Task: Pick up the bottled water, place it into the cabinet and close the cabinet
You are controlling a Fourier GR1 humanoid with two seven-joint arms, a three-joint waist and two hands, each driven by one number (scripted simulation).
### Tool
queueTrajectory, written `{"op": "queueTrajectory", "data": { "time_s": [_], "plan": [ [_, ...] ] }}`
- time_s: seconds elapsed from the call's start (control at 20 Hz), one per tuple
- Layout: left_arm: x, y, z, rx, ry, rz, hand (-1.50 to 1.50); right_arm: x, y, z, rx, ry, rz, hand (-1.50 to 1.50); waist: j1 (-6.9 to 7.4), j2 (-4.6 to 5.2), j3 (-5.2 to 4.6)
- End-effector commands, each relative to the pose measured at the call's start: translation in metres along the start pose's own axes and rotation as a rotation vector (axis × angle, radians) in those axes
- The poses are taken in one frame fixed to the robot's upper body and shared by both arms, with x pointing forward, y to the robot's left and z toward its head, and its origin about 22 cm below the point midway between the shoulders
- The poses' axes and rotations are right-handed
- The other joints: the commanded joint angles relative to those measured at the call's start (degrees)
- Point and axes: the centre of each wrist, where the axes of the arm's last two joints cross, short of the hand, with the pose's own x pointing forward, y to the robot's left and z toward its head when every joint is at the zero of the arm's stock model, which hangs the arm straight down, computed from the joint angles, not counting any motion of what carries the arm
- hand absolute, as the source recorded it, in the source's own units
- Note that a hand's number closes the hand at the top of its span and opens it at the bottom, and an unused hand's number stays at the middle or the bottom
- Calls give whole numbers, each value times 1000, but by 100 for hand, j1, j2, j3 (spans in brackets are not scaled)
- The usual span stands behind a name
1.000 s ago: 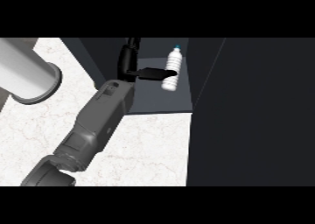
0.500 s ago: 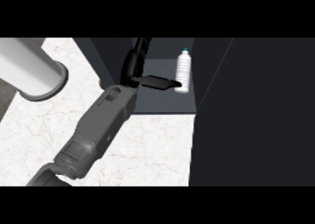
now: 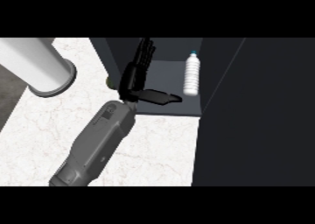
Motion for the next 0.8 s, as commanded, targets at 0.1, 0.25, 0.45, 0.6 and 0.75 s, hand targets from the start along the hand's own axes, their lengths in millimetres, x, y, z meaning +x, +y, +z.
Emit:
{"op": "queueTrajectory", "data": {
  "time_s": [0.1,0.25,0.45,0.6,0.75],
  "plan": [
    [5,1,59,73,-16,91,-150,-4,4,2,-11,3,2,-150,190,-62,-17],
    [21,5,86,62,17,144,-150,5,5,6,9,4,12,-150,204,-76,-16],
    [58,-5,121,31,9,169,-150,3,11,-1,120,26,84,-150,95,-21,-15],
    [84,10,148,23,-34,167,-150,10,12,-5,216,80,128,150,101,18,-22],
    [106,25,174,76,-27,155,-150,21,14,3,347,139,151,150,20,30,-22]
  ]
}}
